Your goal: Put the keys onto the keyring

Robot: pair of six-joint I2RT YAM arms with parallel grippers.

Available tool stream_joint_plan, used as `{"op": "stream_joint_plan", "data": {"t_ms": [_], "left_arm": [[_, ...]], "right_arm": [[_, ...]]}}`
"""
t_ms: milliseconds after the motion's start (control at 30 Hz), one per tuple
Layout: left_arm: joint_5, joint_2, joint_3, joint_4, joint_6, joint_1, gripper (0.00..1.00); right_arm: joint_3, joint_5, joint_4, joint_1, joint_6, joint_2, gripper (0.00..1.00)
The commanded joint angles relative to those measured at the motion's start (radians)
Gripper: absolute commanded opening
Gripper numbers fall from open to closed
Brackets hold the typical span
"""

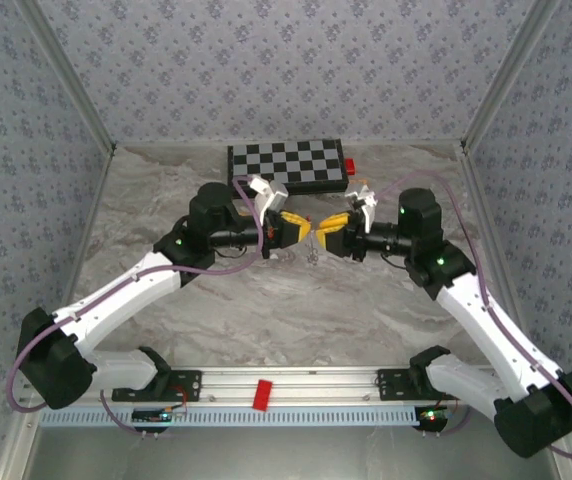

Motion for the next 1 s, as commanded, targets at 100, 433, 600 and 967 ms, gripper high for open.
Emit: {"op": "stream_joint_plan", "data": {"t_ms": [100, 433, 600, 967], "left_arm": [[-0.109, -0.049, -0.006, 0.055, -0.056, -0.033, 0.00], [-0.152, -0.043, -0.015, 0.084, -0.119, -0.051, 0.00], [-0.140, -0.043, -0.025, 0.100, -0.124, -0.051, 0.00], [-0.115, -0.037, -0.018, 0.088, -0.119, -0.050, 0.00]], "right_arm": [[-0.146, 0.137, 0.260, -0.018, 0.199, -0.112, 0.30], [-0.188, 0.232, 0.354, -0.005, 0.287, -0.153, 0.27], [-0.177, 0.241, 0.373, 0.033, 0.252, -0.127, 0.26], [-0.129, 0.275, 0.375, 0.106, 0.183, -0.066, 0.21]]}}
